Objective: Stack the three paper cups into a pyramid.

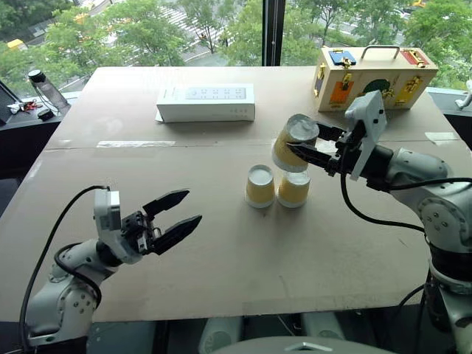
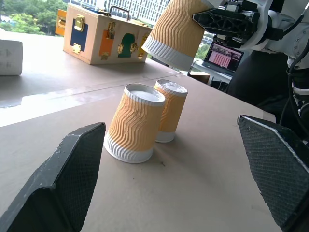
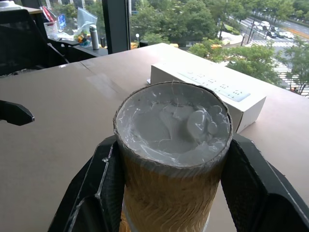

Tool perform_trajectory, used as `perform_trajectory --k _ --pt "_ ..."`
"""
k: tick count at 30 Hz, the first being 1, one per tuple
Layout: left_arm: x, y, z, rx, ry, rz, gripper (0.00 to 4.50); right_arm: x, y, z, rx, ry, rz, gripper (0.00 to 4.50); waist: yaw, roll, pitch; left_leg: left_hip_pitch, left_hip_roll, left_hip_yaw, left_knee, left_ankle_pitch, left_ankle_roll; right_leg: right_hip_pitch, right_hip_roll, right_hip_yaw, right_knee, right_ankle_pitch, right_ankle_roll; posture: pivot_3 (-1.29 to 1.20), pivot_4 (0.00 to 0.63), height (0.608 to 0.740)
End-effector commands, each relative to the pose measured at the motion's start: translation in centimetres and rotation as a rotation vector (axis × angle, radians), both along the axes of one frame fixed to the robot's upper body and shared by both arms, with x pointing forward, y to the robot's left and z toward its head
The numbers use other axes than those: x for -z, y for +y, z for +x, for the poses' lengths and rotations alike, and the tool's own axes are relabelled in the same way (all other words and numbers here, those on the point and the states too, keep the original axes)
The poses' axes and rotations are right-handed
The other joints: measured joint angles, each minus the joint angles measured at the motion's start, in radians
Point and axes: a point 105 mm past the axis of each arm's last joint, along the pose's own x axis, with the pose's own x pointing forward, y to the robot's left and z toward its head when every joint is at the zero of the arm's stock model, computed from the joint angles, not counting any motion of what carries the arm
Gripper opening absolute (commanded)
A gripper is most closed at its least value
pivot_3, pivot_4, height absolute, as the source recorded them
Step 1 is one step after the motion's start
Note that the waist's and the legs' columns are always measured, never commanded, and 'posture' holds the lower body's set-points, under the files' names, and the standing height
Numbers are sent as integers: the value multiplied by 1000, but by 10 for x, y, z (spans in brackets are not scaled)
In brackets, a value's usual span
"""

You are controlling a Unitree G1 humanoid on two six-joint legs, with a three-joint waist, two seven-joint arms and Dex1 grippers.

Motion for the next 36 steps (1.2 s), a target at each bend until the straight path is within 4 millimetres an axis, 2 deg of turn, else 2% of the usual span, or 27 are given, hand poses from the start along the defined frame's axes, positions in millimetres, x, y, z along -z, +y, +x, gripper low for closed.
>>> perform_trajectory --k 1,6,13,16,18,19,21,25,29,32,34,36 --pt "-7 9 -7 -14 -46 7 4500 -4 9 -3 -45 -18 -33 2034 0 0 0 0 0 0 0 0 0 0 -1 0 0 0 0 0 150 740" --pt "-9 7 -12 -14 -46 -6 4500 9 12 -2 -65 28 -75 2034 -2 0 0 -1 -1 0 0 0 0 0 -3 -2 -1 0 0 0 150 740" --pt "-10 6 -15 -16 -50 -9 4500 18 15 -2 -84 40 -93 2034 -3 0 0 -1 -1 -1 0 0 0 0 -3 -2 0 0 0 0 150 740" --pt "-18 6 -20 25 -62 -54 4500 25 13 1 -84 60 -123 2034 -3 0 0 -1 -1 -1 0 0 0 0 -3 -2 -1 0 0 0 150 740" --pt "-24 6 -21 41 -82 -78 4500 28 11 2 -84 65 -138 3080 -3 0 0 -1 -1 -1 0 0 0 0 -3 -2 -1 0 0 0 150 740" --pt "-25 5 -22 48 -89 -82 4500 29 10 2 -84 64 -140 3423 -3 0 0 -1 -1 -1 0 0 0 0 -3 -2 -1 0 0 0 150 740" --pt "-27 5 -22 64 -92 -79 4500 28 9 1 -83 52 -139 4421 -2 0 0 -1 -1 -1 0 0 0 0 -3 -3 -1 0 0 0 150 740" --pt "-26 4 -20 68 -90 -74 4500 19 5 -3 -68 0 -121 4421 -3 0 0 -1 -1 -1 0 0 0 0 -3 -2 -1 0 0 0 150 740" --pt "-18 0 -13 45 -59 -64 4500 7 -4 -16 -86 -64 -93 4421 1 0 0 -1 -1 -1 0 0 0 0 -3 -3 -1 0 0 0 150 740" --pt "-2 -3 2 -34 24 -34 4500 -1 -22 -35 -84 -148 -50 4421 9 0 0 -1 -1 -1 0 0 0 0 -3 -3 -1 0 1 0 150 740" --pt "9 -4 8 -74 52 24 4500 4 -37 -47 -60 -192 -61 4421 15 -1 0 -1 -1 -1 0 0 0 1 -3 -3 -2 2 3 0 150 740" --pt "15 -3 10 -98 75 50 4500 13 -52 -58 -21 -154 -39 4421 20 -1 0 -1 -1 -1 -1 0 1 1 -3 -3 -3 2 4 0 150 740"
